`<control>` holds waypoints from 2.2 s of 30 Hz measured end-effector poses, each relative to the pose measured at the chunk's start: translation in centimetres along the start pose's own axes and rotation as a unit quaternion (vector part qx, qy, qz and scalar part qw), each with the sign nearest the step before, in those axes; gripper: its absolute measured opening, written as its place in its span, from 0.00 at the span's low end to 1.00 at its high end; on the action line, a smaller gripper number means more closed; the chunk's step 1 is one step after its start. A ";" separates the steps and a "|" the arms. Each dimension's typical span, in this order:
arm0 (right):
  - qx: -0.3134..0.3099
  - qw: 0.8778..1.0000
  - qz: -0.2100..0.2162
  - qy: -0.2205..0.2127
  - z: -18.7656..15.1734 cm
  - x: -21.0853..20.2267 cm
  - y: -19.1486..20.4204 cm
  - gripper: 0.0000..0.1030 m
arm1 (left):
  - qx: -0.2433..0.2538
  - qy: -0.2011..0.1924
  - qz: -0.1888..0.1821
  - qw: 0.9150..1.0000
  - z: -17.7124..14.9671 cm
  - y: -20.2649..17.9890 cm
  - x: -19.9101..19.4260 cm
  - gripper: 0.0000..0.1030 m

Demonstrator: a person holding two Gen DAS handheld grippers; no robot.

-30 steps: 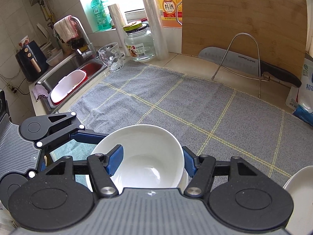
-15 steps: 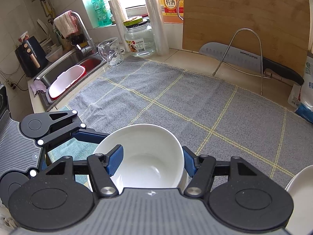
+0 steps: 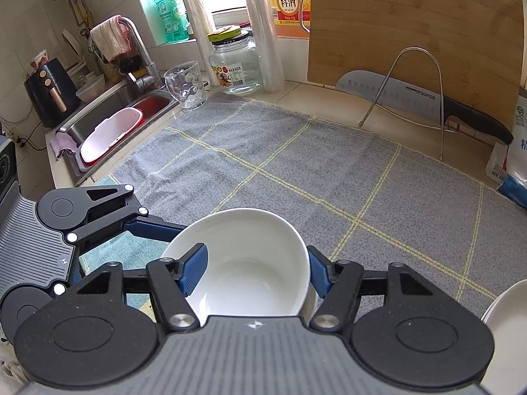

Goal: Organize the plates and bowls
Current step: 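Carry the white bowl with the right gripper over the nested bowls, then lower the white bowl onto the nested bowls and open the right gripper, then grasp the bowl stack rim with the left gripper while the right gripper grips its opposite rim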

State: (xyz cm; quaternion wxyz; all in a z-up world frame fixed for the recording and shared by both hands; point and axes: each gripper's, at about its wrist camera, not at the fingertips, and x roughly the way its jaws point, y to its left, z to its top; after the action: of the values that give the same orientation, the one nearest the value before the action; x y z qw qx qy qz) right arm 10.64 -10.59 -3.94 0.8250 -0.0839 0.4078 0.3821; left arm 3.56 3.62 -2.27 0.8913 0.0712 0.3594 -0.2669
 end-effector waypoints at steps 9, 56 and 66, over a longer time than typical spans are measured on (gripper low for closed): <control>0.001 1.000 0.002 -0.002 -0.2 0.0 -0.1 0.69 | 0.003 0.003 -0.003 1.000 0.0 0.0 0.2 0.91; -0.022 0.991 -0.109 -0.072 -5.3 -5.1 4.1 1.00 | 0.079 0.010 -0.059 0.995 -3.7 4.9 -1.4 0.99; -0.029 0.991 -0.129 -0.018 -7.8 -3.0 5.9 1.00 | 0.123 0.006 -0.094 0.988 -4.1 5.6 -0.8 0.99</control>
State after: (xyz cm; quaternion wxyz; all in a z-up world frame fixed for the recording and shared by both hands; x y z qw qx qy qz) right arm 0.67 -11.72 -5.83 0.8719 -0.1526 0.3672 0.2858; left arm 3.53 10.06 -5.11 0.8448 0.1477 0.3341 -0.3911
